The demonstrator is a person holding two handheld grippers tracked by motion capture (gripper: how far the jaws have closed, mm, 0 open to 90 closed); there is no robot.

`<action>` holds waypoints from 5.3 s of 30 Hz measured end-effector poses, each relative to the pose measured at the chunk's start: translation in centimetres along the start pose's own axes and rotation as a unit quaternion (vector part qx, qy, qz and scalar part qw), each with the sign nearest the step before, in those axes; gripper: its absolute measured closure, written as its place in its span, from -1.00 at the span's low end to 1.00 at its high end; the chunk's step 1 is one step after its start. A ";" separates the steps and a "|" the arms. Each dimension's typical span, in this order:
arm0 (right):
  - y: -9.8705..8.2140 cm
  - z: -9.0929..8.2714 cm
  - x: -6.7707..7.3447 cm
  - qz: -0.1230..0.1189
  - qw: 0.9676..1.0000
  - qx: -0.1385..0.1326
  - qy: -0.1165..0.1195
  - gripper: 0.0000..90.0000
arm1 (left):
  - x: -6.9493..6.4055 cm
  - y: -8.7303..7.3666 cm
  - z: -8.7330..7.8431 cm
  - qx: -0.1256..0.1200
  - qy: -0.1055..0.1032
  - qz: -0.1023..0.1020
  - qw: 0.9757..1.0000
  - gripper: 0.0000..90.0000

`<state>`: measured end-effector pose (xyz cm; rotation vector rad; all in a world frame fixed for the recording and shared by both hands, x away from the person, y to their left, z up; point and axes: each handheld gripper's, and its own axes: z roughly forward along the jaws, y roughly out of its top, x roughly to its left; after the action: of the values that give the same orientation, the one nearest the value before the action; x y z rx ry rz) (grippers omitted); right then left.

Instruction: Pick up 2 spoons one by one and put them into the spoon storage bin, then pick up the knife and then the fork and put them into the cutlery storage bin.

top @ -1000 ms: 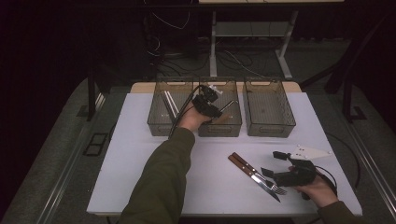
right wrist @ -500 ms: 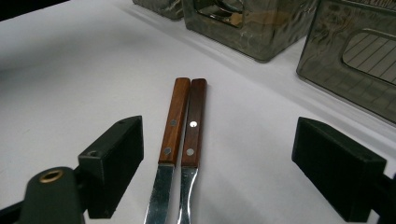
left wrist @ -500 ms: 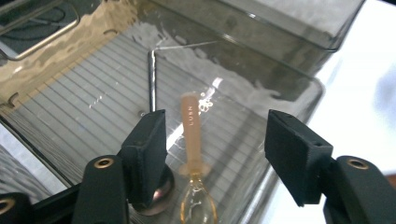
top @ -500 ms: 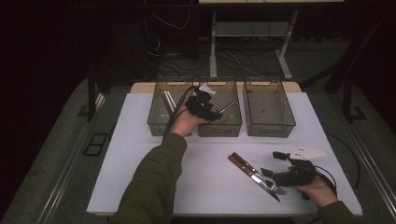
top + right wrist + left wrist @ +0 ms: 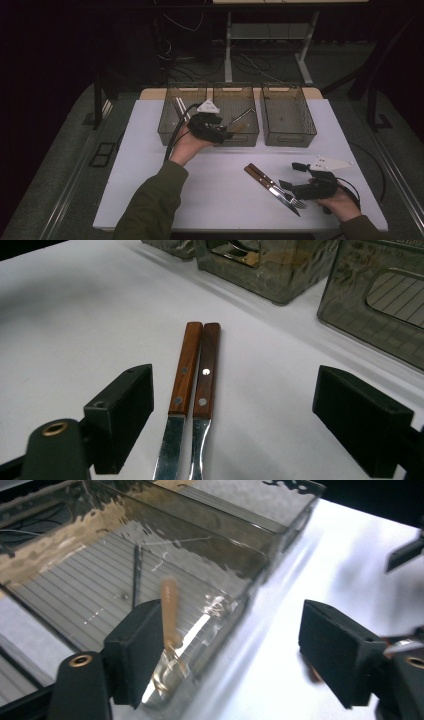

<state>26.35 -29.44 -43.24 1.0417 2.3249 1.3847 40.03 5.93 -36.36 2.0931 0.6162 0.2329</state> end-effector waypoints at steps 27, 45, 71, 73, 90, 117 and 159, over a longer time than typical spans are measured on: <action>0.0 0.0 -0.1 -0.003 1.000 0.001 -0.006 -0.63 | -5.1 -11.7 -6.4 -0.020 0.027 -0.003 0.999 -1.00; 0.6 0.1 -0.3 0.006 1.000 0.012 -0.003 -0.68 | -5.4 -14.3 -7.6 -0.030 0.012 -0.012 0.999 -1.00; 4.2 4.2 1.0 -0.009 0.989 0.150 0.009 0.28 | -5.6 -14.2 -7.1 -0.020 -0.001 -0.017 1.000 -0.99; 4.2 4.6 1.1 -0.005 0.986 0.164 0.006 0.34 | -5.7 -14.2 -7.1 -0.020 -0.001 -0.017 1.000 -0.99; 3.2 5.6 1.3 -0.010 0.974 0.227 0.005 0.58 | -5.7 -14.2 -7.0 -0.015 -0.005 -0.016 1.000 -0.99; 5.3 7.4 1.0 -0.050 0.942 0.333 -0.001 0.67 | -5.8 -14.3 -6.8 -0.008 -0.009 -0.018 1.000 -0.99; 7.4 3.7 -2.6 0.035 0.975 0.216 0.044 0.73 | -5.8 -14.2 -6.9 -0.012 -0.010 -0.016 1.000 -0.99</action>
<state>33.52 -26.52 -39.39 1.2033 2.7553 0.9817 27.59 14.57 -43.72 2.0578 0.6305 0.2000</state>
